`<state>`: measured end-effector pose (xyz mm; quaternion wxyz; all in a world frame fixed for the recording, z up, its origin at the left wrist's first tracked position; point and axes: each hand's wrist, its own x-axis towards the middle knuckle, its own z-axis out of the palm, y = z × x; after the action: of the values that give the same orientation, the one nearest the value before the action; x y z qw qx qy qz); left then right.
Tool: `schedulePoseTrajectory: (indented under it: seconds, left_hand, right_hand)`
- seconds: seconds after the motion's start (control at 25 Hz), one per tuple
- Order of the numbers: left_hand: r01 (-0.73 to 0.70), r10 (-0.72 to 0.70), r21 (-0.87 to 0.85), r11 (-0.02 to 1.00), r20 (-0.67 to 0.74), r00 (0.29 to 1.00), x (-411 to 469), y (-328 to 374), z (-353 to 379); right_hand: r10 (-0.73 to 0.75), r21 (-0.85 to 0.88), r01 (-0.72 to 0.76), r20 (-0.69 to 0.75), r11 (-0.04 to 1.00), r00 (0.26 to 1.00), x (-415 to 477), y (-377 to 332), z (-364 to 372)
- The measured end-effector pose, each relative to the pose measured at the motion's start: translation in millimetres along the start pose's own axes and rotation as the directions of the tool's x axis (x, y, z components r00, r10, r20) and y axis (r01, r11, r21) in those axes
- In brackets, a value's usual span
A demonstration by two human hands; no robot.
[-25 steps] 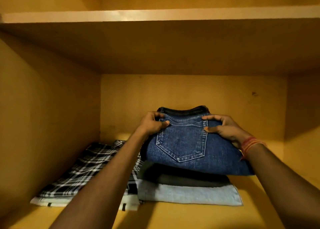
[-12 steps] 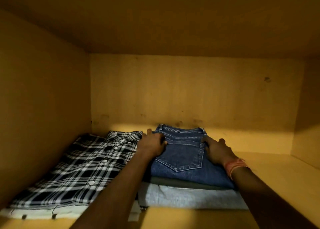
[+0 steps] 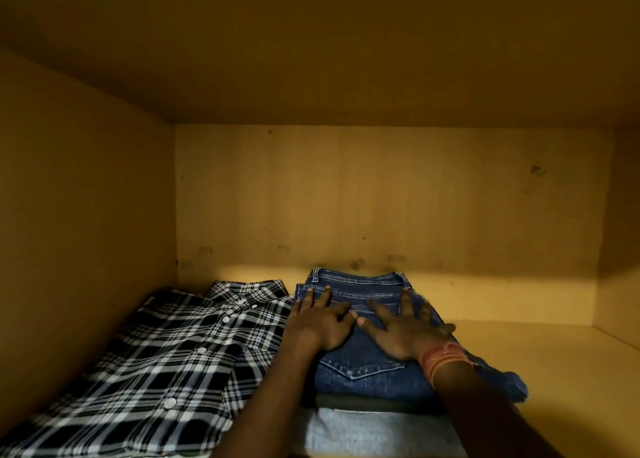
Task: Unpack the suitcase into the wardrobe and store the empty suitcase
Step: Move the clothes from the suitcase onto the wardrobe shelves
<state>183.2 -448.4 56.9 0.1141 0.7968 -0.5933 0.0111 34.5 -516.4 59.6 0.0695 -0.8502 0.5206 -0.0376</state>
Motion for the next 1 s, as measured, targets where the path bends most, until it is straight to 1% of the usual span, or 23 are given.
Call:
schedulePoseTrajectory:
  seconds: [0.12, 0.16, 0.36, 0.48, 0.56, 0.64, 0.72, 0.76, 0.84, 0.96, 1.0]
  left_hand:
    - [0.007, -0.001, 0.028, 1.0, -0.215, 0.977, -11, -2, 6]
    - [0.0, 0.008, 0.03, 1.0, -0.241, 0.97, -13, -2, 7]
    - [0.005, -0.006, -0.007, 1.0, -0.185, 0.983, -5, -3, 9]
    - [0.007, -0.014, -0.031, 0.999, -0.217, 0.976, -5, -4, 12]
    - [-0.012, 0.001, -0.031, 0.999, -0.328, 0.945, -11, -3, 12]
    - [0.004, -0.004, -0.003, 1.0, -0.451, 0.892, -18, -2, 8]
    - [0.036, -0.009, 0.044, 0.998, -0.511, 0.86, -26, 2, 6]
    - [0.044, -0.01, 0.054, 0.998, -0.514, 0.858, -30, 5, 5]
    - [0.065, -0.034, 0.049, 0.997, -0.473, 0.88, -36, 9, 2]
    - [0.117, -0.1, 0.037, 0.992, -0.31, 0.945, -52, 12, 2]
    - [0.113, -0.098, 0.042, 0.993, -0.266, 0.959, -61, 12, 5]
  right_hand:
    - [-0.012, 0.014, 0.012, -0.019, 1.0, 1.0, 0, 0, 6]
    - [-0.014, 0.011, 0.014, -0.018, 1.0, 1.0, -1, 1, 7]
    - [0.009, 0.02, -0.009, -0.019, 1.0, 1.0, 1, 3, 7]
    - [-0.001, 0.035, 0.002, -0.028, 0.999, 1.0, -2, 3, 8]
    - [0.002, 0.051, 0.0, -0.03, 0.999, 1.0, -3, 4, 9]
    - [-0.007, 0.049, 0.01, -0.046, 0.999, 0.999, -3, 3, 10]
    - [-0.024, 0.052, 0.027, -0.059, 0.998, 0.998, -5, 4, 10]
    - [-0.032, 0.057, 0.036, -0.066, 0.998, 0.997, -6, 5, 10]
    - [-0.043, 0.07, 0.049, -0.087, 0.996, 0.995, -7, 5, 12]
    - [-0.049, 0.087, 0.059, -0.104, 0.995, 0.993, -10, 5, 12]
    - [-0.056, 0.094, 0.067, -0.121, 0.993, 0.991, -11, 5, 14]
